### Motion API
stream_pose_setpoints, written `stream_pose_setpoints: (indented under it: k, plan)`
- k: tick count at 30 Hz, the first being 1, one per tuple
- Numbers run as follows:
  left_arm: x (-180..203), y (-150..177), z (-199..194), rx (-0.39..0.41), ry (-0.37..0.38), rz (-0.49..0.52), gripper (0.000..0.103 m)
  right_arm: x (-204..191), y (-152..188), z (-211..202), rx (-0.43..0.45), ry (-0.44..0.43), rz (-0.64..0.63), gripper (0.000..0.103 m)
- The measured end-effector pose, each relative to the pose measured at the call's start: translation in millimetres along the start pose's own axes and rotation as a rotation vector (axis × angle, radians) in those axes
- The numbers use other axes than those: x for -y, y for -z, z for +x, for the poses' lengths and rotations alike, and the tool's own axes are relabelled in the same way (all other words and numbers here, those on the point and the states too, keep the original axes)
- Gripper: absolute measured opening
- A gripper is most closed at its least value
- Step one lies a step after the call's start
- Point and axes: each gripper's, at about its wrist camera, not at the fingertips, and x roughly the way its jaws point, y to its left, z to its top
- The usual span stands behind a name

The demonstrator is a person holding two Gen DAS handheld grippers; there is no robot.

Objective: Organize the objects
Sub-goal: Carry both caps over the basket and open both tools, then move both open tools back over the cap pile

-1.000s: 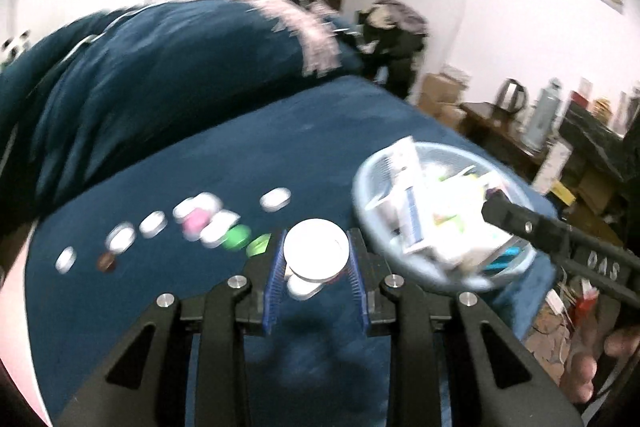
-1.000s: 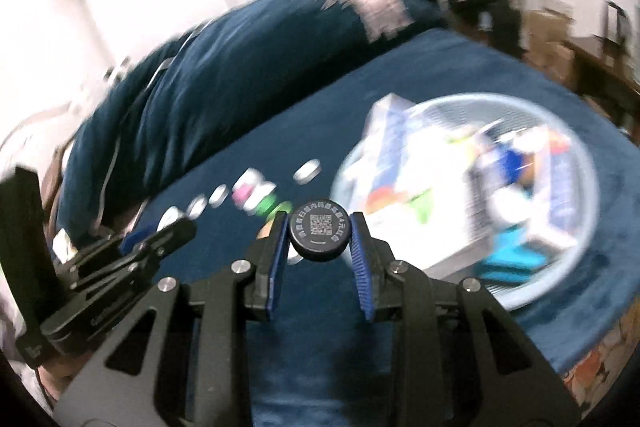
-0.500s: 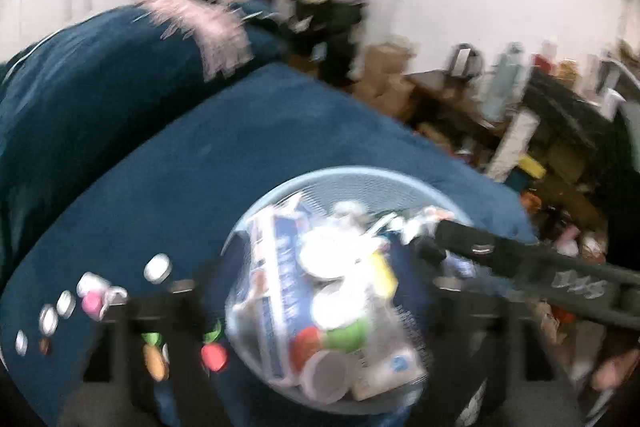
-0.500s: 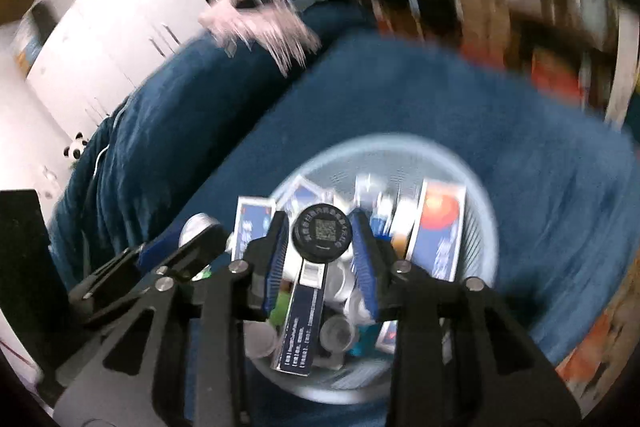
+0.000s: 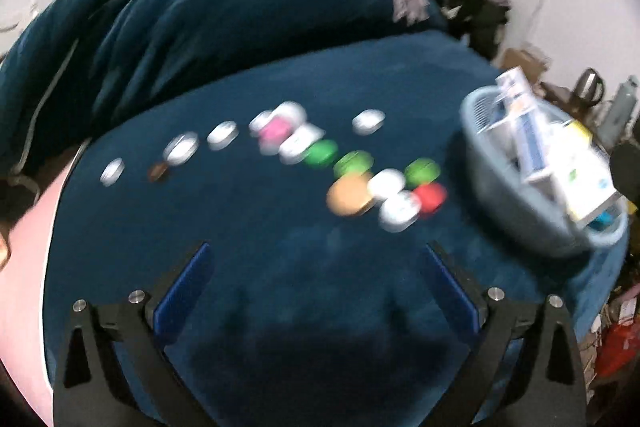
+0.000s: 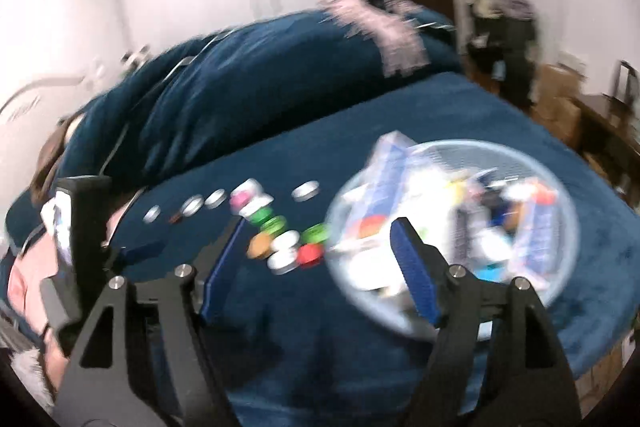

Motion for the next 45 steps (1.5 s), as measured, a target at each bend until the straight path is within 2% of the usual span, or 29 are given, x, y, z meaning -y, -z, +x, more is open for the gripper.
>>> stream_pose_setpoints:
  k: [2,6,7,9,12,15,19,22,26,28,32,42,45]
  plan:
    - [-23.2,14.0,4.6,-0.027,-0.031,-0.03,0.102,-21.6,5.3,16.6,-0.076,-0.052,-0.043,0.084]
    - [-62.2,37.1,10.2,-0.071,-0.084,-0.066,0.102,-45.6,19.3,42.9,-0.187,-0.109,-0.046,0.087]
    - [-71.3,41.2,10.1,-0.08,-0.095,-0.079,0.102,-46.9,22.9,46.8,-0.213,-0.115,-0.041,0.09]
    - [-90.0,48.9,8.8,-0.088,-0.117,-0.109,0.102,-56.5,29.7,60.4,-0.28,-0.103,-0.037,0.095]
    - [-111.9,57.2,8.8,-0.101,-0.143,-0.147,0.102,-69.0,44.0,84.3,-0.403,-0.081,-0.052,0.096]
    - [-128.3,63.4,12.0,-0.118,-0.163,-0.185,0.102,-82.2,58.9,102.1,-0.475,-0.055,-0.088,0.096]
    - [-145.9,72.5,20.9,-0.146,-0.182,-0.232,0.102,-94.1,65.1,114.8,-0.463,-0.025,-0.146,0.096]
    - [-155.5,82.8,27.6,-0.16,-0.162,-0.258,0.103,-96.0,68.6,124.1,-0.451,0.0,-0.161,0.096]
    - [-156.2,87.3,30.8,-0.147,-0.155,-0.245,0.103,-93.3,84.0,147.4,-0.581,0.003,-0.136,0.097]
    - [-157.9,88.8,31.4,-0.139,-0.147,-0.254,0.103,-95.4,87.3,150.7,-0.586,-0.003,-0.155,0.103]
    - [-159.5,89.1,33.0,-0.14,-0.144,-0.267,0.103,-97.7,86.5,155.5,-0.628,0.019,-0.164,0.103]
    - [-160.1,87.8,35.5,-0.162,-0.139,-0.276,0.103,-98.2,84.5,153.4,-0.632,0.02,-0.17,0.103]
    - [-160.4,88.0,35.7,-0.166,-0.137,-0.276,0.103,-95.8,79.5,146.2,-0.588,-0.008,-0.151,0.103]
